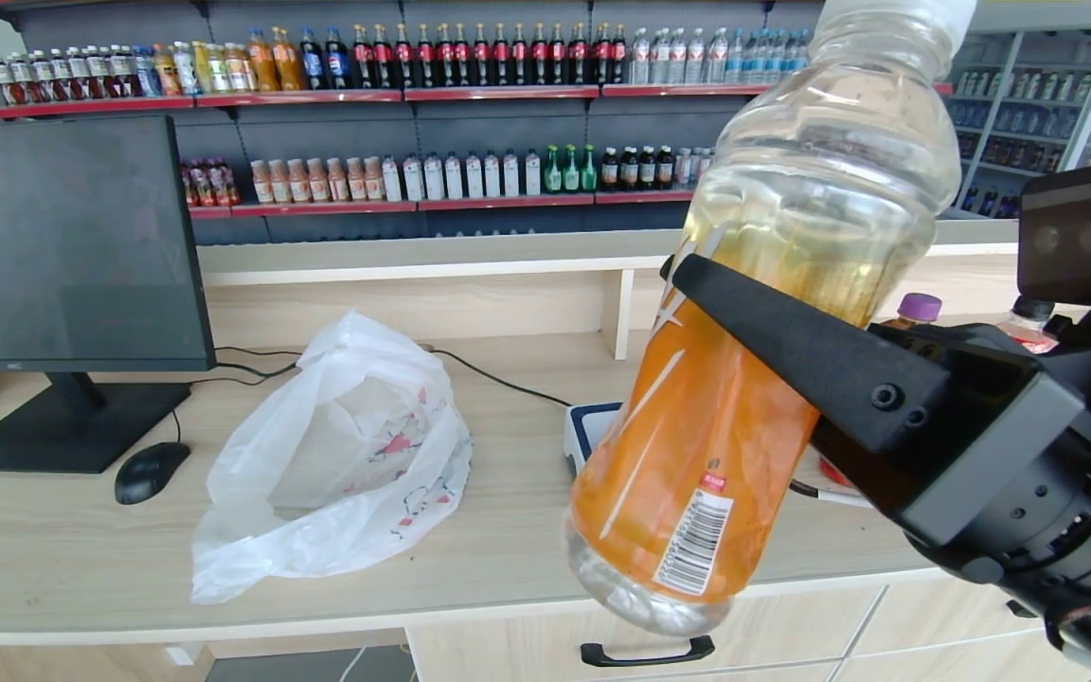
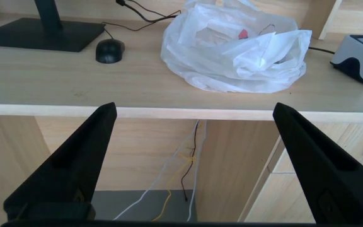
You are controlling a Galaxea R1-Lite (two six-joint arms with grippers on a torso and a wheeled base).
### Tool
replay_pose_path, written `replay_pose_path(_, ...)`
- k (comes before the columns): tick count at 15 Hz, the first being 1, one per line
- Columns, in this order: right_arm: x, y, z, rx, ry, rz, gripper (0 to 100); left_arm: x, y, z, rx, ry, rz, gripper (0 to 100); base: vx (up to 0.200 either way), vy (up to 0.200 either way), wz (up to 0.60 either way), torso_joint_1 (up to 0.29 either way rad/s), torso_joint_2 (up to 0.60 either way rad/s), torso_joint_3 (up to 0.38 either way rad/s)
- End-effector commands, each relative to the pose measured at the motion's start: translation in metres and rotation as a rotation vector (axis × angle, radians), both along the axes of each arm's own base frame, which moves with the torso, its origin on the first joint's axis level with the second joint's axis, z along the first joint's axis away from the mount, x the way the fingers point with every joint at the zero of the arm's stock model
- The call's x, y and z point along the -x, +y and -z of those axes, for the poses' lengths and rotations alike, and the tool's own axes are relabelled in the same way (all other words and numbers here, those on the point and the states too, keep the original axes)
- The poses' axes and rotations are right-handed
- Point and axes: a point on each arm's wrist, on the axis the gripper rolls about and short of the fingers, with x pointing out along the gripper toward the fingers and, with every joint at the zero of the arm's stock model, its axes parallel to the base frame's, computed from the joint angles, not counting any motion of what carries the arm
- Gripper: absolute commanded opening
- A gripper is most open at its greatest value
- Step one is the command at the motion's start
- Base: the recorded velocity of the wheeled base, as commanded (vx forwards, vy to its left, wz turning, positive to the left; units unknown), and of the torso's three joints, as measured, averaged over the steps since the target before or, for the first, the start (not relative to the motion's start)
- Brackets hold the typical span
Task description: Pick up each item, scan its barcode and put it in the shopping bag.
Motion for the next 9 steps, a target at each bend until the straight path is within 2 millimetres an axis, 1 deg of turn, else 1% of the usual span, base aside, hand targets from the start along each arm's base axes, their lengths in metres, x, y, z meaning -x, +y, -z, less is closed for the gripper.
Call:
replay_pose_path(1,0.0003,-0.0001,-0.0001,-0.001,0.0,-0.001,0,0.0,0.0,0.0,0.0,0.0,0.0,100,0.0,0.0,0.0,0.0,0.0,0.0)
replay_pose_path(7,0.0008,-0.0012,0.0029,0.009,0.006,0.002,0,0.0001,0.0,-0.0004,0.0,-0.002,0.0,100,0.0,0.0,0.0,0.0,0.0,0.0)
replay_pose_path(9,0.0021,-0.0027,0.007,0.023,0.014,0.003,0,0.0,0.0,0.0,0.0,0.0,0.0,100,0.0,0.0,0.0,0.0,0.0,0.0)
